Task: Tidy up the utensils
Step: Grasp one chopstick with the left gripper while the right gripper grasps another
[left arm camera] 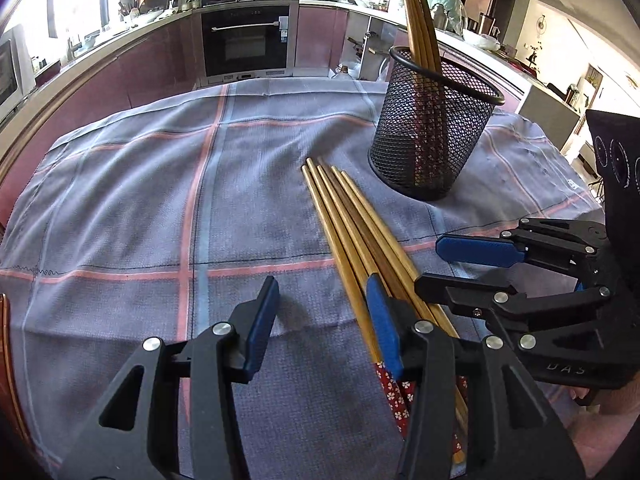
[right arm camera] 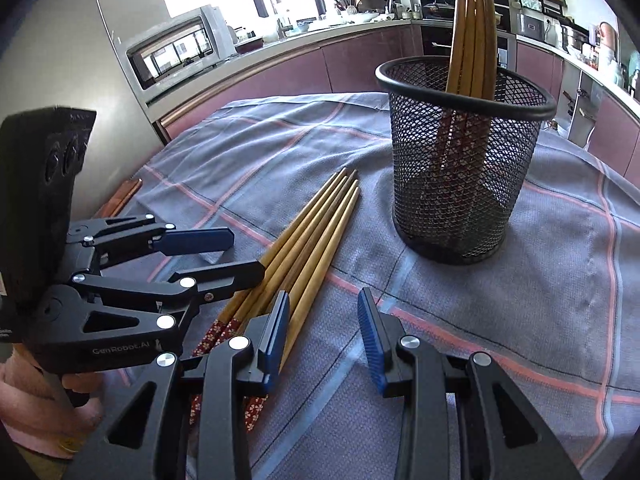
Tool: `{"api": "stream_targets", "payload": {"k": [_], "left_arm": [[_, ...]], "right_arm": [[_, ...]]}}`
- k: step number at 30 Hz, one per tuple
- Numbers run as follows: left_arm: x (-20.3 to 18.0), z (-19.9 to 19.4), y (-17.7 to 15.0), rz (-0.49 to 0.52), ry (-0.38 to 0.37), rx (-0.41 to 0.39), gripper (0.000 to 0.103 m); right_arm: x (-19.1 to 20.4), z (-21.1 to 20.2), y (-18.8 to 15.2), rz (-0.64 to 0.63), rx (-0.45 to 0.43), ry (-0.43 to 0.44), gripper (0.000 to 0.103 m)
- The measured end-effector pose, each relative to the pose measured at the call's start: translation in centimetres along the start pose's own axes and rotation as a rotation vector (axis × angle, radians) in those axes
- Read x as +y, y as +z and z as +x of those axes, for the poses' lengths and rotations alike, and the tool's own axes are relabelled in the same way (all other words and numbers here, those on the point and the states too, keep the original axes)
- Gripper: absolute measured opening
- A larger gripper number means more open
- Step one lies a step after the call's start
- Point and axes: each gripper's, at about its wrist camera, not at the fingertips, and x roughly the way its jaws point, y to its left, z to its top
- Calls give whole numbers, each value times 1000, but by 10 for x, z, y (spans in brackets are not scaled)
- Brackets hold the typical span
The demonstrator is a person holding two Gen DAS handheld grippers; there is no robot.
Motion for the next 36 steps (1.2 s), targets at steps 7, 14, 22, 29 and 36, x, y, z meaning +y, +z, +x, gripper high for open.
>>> {"api": "stream_targets", "payload": {"k": [7, 14, 22, 29, 36], "left_arm": [[4, 1, 2, 16, 5, 9, 46], [6, 3, 4, 25, -8, 26, 40], [4, 17, 18, 49, 18, 34, 34], [4, 23, 27, 48, 20, 37, 20], [6, 24, 27, 9, 15, 38, 11]], "right_arm": [[-2, 0, 0, 0, 7, -14, 32], [-2, -1, 0, 1, 17, -20, 31], [3, 13, 14, -23, 21, -55, 24], [4, 22, 21, -28, 16, -87, 15], [-1, 23, 22, 9, 13, -72, 7]]}}
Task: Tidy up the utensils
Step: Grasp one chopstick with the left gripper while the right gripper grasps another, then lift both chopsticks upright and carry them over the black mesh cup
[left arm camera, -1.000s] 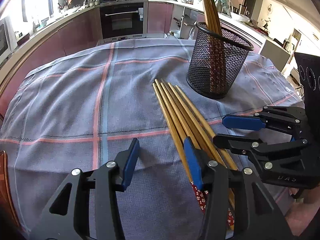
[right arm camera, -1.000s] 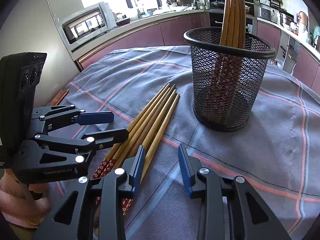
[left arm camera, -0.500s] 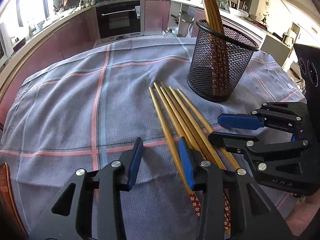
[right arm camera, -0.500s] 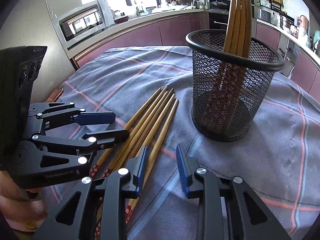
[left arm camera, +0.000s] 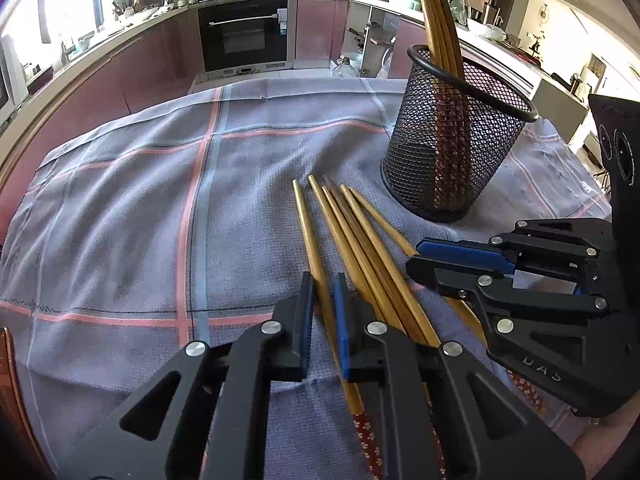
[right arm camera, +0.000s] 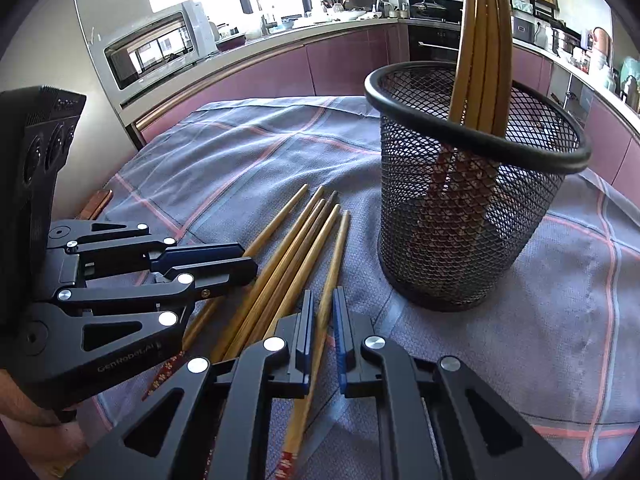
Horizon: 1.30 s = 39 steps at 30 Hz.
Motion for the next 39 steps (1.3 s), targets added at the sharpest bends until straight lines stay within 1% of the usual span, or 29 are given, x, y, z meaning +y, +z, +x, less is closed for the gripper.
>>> {"api": "stream_targets", "payload": {"k": [3, 8, 9, 14, 17, 21, 28, 31, 39], "left_arm": [[3, 3, 3, -22, -17, 5, 14], [-1, 6, 6, -16, 3, 5, 14], [-1, 6, 6, -20, 5, 3, 10], [4, 4, 5, -69, -10, -7, 8], [6, -1, 4, -80, -22, -20, 7], [11, -18, 3, -89, -42, -54, 7], [16, -60, 5, -93, -116, -131, 7], [17, -79, 7, -94, -154, -169, 7], [19, -131, 11, -71, -226, -286, 7]], "right_arm": [[-2, 1, 2, 17, 2, 2, 7], [-2, 3, 5, 20, -2, 5, 7], [-3, 3, 5, 25, -3, 9, 6], [-8, -1, 3, 52, -19, 32, 5], [-8, -10, 3, 48, -39, 53, 5], [-8, -27, 3, 31, -70, 90, 5], [-6, -61, 8, 29, -157, 159, 5], [-7, -77, 11, 34, -201, 170, 5], [-8, -111, 17, 34, -317, 186, 5]]}}
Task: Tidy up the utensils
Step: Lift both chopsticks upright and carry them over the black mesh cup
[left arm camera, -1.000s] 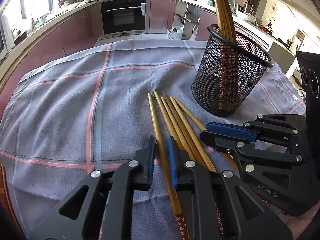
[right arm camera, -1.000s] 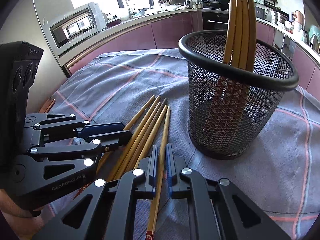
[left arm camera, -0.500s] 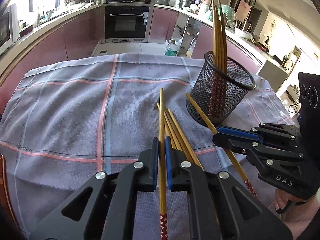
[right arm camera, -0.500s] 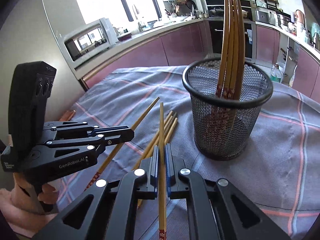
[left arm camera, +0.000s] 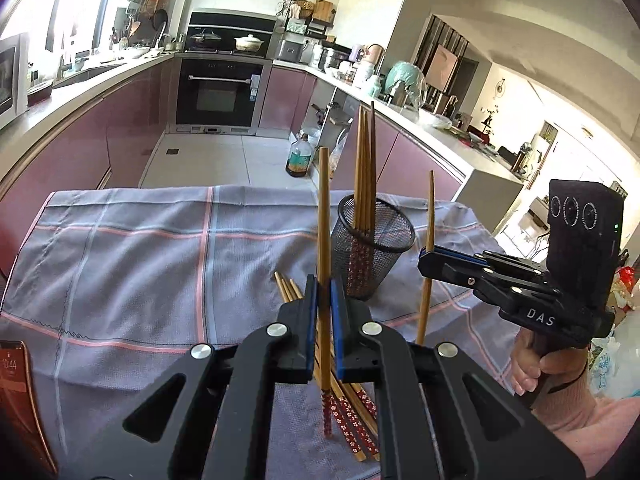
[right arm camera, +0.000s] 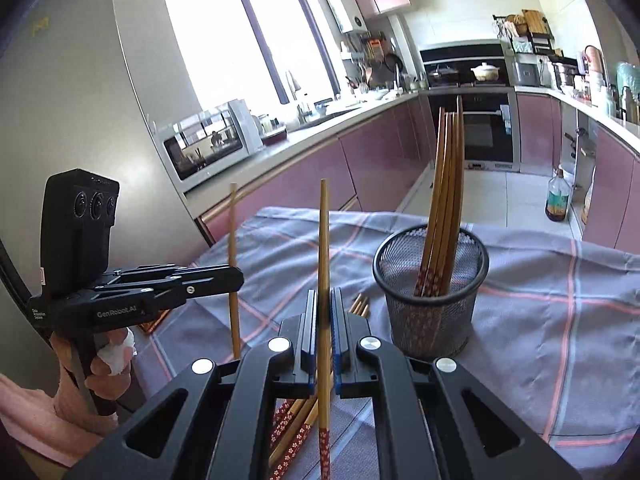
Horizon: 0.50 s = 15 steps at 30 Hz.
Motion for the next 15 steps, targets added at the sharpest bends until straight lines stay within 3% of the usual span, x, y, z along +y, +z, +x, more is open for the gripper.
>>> {"api": "stream_targets", "payload": {"k": [8, 15], "left_arm": [[-6, -36, 22, -9, -37, -110, 7], [-18, -40, 41, -5, -63, -144, 7]], "right_arm": [[-3, -24, 13, -21, -75, 2, 5], [-3, -37, 27, -43, -124, -11, 5]]}}
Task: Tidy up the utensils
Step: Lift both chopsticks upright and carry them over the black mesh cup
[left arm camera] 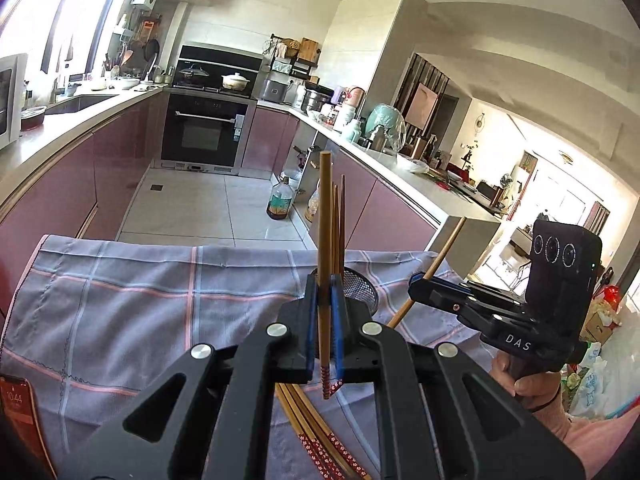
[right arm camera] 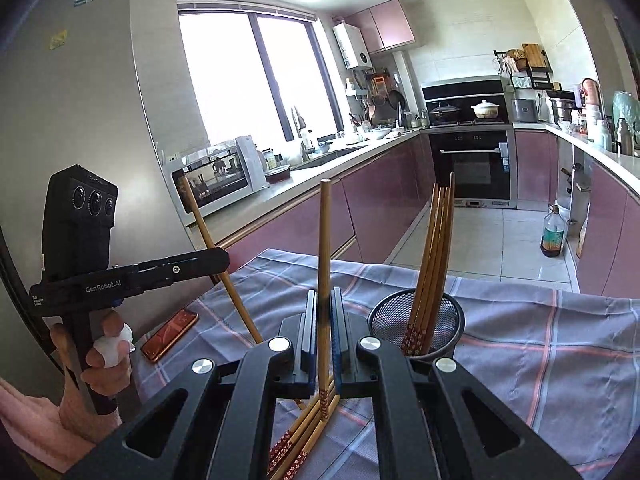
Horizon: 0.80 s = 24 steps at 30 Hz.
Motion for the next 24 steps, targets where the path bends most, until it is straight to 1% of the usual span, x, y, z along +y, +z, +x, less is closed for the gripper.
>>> {"api": "stream_targets", "payload": {"k": [7, 14, 22, 24], "left_arm": [[-10, 10, 22, 23, -19, -22, 7], [-17, 21, 47, 44, -30, -56, 7], [-24, 38, 68, 55, -20, -66, 7], [-27, 44, 72, 60, -8, -67, 7]], "right_arm": [[-3, -8, 19, -26, -45, -32, 5], [-15, -19, 36, -18, -100, -57, 5], [-27, -21, 55, -26, -138, -102, 5], [-31, -21, 59, -25, -148, -109, 5]]}}
